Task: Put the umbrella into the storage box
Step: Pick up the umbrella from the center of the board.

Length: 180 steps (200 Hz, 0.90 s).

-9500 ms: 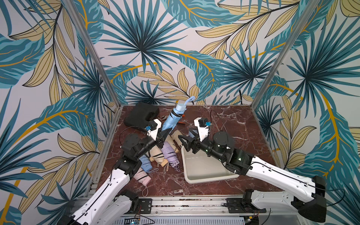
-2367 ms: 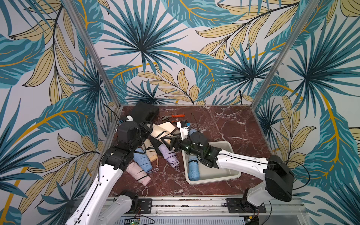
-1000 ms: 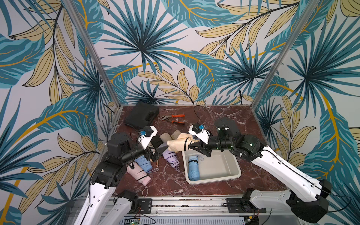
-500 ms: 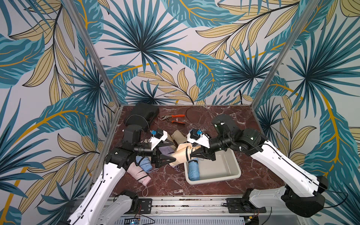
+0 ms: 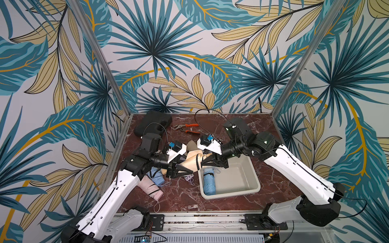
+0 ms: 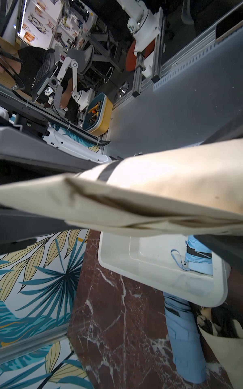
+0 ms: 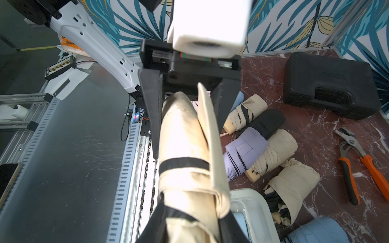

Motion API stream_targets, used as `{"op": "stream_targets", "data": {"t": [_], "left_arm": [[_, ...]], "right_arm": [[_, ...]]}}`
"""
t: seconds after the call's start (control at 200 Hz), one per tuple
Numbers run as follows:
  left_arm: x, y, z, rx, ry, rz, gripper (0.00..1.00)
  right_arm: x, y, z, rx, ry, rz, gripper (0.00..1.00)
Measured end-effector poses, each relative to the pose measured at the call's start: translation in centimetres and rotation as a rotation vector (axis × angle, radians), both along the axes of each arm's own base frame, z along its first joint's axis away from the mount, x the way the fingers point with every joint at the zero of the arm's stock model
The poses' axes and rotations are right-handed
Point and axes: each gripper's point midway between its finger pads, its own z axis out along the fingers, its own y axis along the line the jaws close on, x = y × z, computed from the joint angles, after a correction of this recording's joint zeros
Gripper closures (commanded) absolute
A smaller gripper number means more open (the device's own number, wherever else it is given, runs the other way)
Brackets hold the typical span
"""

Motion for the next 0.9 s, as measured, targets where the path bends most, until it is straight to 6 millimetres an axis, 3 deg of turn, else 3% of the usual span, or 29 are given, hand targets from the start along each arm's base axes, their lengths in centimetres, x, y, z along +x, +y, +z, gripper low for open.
{"op": "stream_targets", "data": {"t": [0.08, 0.19, 0.29, 0.376, 0.611, 0.791, 0.901], "left_arm": [[0.1, -0.1, -0.1, 0.003, 0.003, -0.007, 0.66], [0.5, -0.2, -0.2, 0.009, 0.007, -0.006, 0.81], [0.8, -0.3, -0.1, 0.007, 0.011, 0.000, 0.89], [1.3, -0.5, 0.2, -0.006, -0.003, 0.010, 0.94], [4.0, -1.2, 0.8, -0.073, 0.016, 0.104, 0.94], [6.8, -1.6, 1.5, -0.198, 0.054, 0.226, 0.90], [8.1, -1.8, 3.0, -0.307, 0.082, 0.261, 0.90]], "right_arm": [[0.2, -0.1, 0.0, -0.004, 0.002, -0.006, 0.68], [0.4, -0.1, 0.2, -0.009, 0.009, -0.031, 0.50], [1.0, -0.1, 1.8, 0.010, -0.006, -0.080, 0.31], [1.2, -0.4, 3.5, 0.043, -0.035, -0.116, 0.22], [1.3, -4.2, 7.0, 0.113, -0.113, -0.319, 0.16], [1.6, -8.0, 6.2, 0.166, -0.110, -0.542, 0.11], [2.7, -8.7, 6.0, 0.242, -0.092, -0.654, 0.10]]}}
